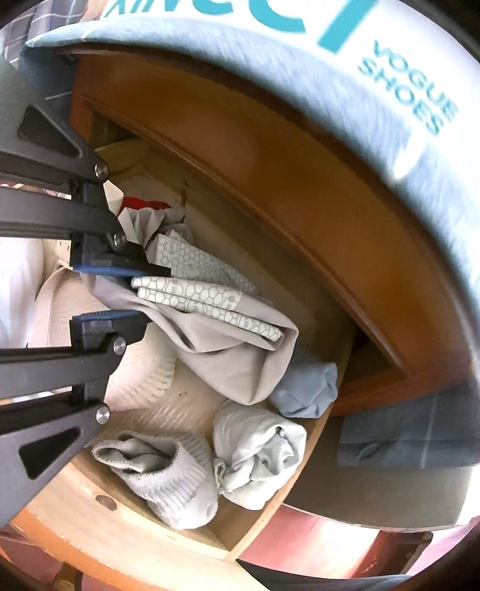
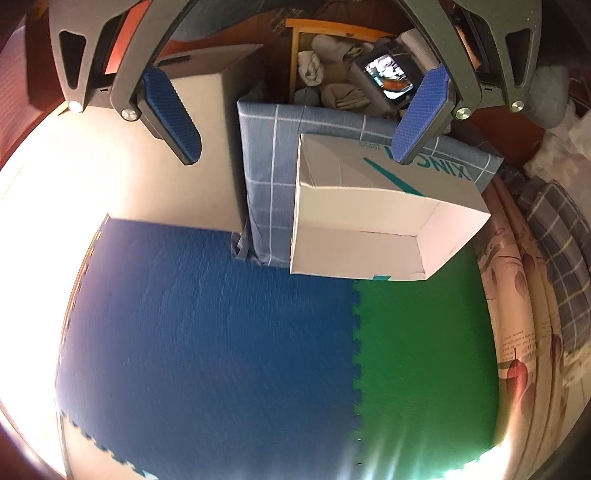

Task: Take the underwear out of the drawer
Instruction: 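Lift the beige underwear out of the drawer with the left gripper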

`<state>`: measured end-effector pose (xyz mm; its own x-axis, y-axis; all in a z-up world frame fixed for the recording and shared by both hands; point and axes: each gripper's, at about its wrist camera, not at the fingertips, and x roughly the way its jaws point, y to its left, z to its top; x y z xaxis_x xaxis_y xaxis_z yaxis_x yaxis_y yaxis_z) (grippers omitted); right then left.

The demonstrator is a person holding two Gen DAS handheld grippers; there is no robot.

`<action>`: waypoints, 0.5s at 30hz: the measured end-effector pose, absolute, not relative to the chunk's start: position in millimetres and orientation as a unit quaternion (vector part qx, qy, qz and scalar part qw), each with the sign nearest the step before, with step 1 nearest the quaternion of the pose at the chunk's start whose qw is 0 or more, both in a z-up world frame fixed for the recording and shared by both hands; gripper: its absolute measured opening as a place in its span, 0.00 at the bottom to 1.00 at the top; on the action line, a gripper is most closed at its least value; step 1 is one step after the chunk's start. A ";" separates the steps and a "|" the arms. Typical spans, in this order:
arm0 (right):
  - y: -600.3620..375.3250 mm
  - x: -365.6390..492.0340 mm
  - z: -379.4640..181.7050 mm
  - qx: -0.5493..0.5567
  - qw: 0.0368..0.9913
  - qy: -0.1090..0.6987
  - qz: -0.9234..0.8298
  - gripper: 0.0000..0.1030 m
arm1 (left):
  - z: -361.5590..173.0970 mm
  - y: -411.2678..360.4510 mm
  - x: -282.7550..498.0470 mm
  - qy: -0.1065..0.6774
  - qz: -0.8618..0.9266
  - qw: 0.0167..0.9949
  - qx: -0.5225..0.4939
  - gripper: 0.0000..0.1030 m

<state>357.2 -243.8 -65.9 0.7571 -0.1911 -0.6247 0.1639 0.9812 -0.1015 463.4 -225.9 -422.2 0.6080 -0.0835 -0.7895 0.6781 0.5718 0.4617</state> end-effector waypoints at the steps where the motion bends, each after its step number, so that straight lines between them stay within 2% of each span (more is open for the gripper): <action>1: -241.2 357.9 -62.8 -0.023 0.938 0.333 -0.097 1.00 | -418.2 -223.5 461.5 0.371 -0.237 0.807 0.394 0.14; 4: -235.7 358.4 -56.7 -0.024 0.938 0.330 -0.100 0.99 | -394.7 -206.1 455.0 0.363 -0.236 0.820 0.374 0.14; 15: -205.9 356.0 -39.3 -0.074 0.939 0.317 -0.112 0.99 | -359.9 -169.7 428.1 0.350 -0.242 0.855 0.298 0.14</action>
